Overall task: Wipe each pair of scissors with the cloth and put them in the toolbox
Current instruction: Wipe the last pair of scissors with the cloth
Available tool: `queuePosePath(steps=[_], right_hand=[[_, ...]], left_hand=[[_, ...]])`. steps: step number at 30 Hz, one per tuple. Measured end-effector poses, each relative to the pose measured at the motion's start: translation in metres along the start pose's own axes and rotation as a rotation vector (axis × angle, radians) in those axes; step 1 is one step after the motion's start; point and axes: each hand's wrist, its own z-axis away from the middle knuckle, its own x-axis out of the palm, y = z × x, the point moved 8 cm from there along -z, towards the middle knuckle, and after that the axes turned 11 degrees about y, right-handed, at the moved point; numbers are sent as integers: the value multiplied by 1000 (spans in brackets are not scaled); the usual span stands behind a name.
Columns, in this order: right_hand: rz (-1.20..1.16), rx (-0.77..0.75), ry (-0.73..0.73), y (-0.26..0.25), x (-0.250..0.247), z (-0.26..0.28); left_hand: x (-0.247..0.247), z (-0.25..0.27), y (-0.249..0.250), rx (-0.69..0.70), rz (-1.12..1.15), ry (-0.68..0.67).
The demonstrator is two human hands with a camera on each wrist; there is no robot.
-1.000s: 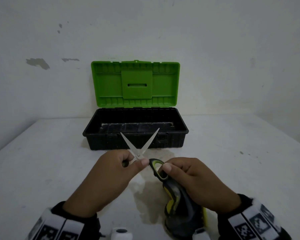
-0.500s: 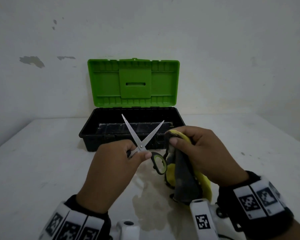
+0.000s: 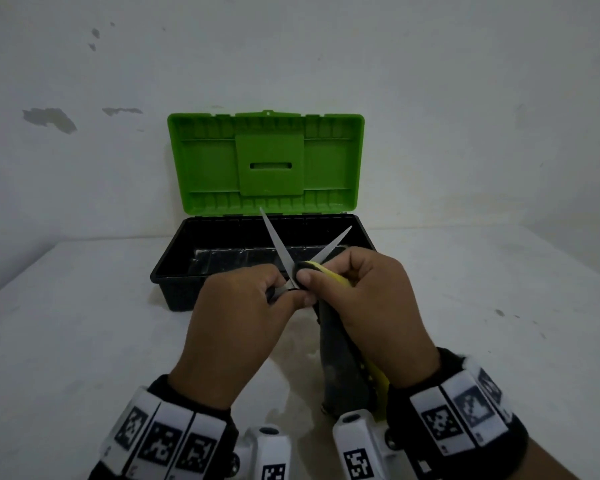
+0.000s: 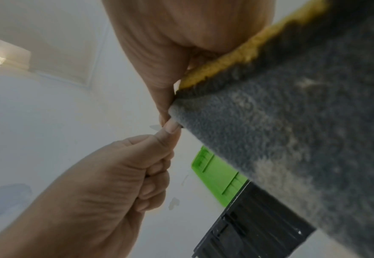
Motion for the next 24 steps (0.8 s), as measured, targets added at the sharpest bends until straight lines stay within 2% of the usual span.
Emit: queuePosePath(steps=[9, 15, 17, 21, 24], right_hand=[[-141, 119, 224, 9, -20, -15], [-96, 117, 46, 12, -2, -15], [-130, 169, 66, 19, -6, -18], [-207, 264, 224, 36, -28, -32], [-180, 248, 153, 33, -21, -32]], left_hand=[[6, -13, 7, 20, 51, 17], [12, -15, 0, -23, 81, -15], [13, -15, 1, -10, 90, -29], [20, -16, 5, 29, 67, -50], [21, -19, 4, 9, 77, -41]])
